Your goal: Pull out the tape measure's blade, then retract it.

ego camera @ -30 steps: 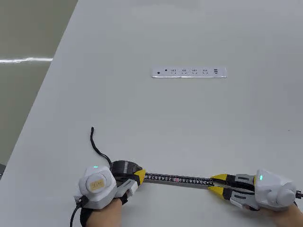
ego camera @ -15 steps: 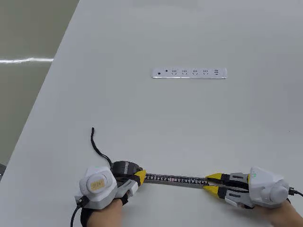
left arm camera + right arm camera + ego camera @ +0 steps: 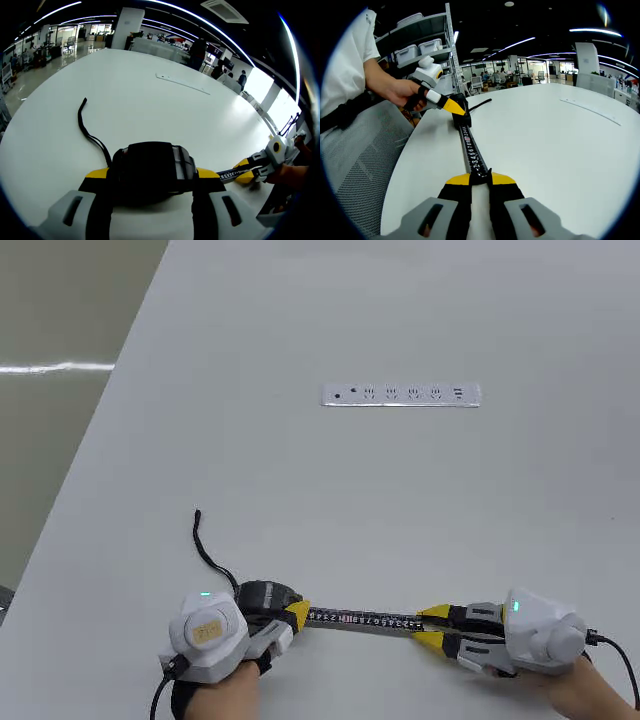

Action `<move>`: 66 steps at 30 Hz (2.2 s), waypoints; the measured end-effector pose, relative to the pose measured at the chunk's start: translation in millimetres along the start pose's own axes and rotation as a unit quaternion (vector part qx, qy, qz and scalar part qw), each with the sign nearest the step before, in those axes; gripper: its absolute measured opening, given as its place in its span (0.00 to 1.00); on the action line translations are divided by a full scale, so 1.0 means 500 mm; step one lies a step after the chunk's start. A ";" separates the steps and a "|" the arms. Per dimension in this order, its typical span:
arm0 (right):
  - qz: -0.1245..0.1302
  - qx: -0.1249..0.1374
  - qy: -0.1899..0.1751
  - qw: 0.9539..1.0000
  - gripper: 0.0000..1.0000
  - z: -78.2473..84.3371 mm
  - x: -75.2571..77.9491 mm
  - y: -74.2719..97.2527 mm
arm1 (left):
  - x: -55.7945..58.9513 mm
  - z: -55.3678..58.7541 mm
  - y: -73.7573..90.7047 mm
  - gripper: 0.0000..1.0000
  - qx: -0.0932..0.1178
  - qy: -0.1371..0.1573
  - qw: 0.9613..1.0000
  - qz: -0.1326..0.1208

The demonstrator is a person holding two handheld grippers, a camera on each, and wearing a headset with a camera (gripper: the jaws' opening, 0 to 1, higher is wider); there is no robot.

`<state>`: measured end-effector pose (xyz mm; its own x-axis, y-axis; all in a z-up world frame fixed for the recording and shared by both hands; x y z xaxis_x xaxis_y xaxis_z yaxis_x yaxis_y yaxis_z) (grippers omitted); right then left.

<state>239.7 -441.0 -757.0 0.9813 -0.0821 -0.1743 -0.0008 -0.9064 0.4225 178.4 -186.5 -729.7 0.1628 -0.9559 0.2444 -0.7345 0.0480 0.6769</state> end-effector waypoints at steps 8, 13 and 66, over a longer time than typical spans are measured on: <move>-0.008 -0.001 0.003 1.000 0.11 -0.009 -0.005 -0.020 | 0.000 0.001 -0.001 0.62 0.001 0.000 1.000 -0.001; -0.011 -0.001 0.003 1.000 0.11 -0.016 -0.008 -0.044 | 0.001 0.000 -0.001 0.62 0.000 0.000 1.000 -0.001; -0.036 0.002 0.001 0.999 0.11 -0.061 -0.026 -0.156 | 0.000 0.001 -0.002 0.62 -0.001 0.000 1.000 0.000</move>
<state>232.9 -356.5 -760.4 0.9792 -0.0157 -0.2023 0.0690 -0.9119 0.4046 178.8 -186.5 -730.8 0.1625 -0.9561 0.2439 -0.7337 0.0482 0.6777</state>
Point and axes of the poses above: the centre of the closed fingertips' face, and the gripper's own axes: y roughly backward along the fingers, x roughly to its right, z roughly out of its underside, the point moved 6 cm from there along y, roughly backward along the fingers, and after that the axes turned 2 degrees about -z, right-handed, at the moved point
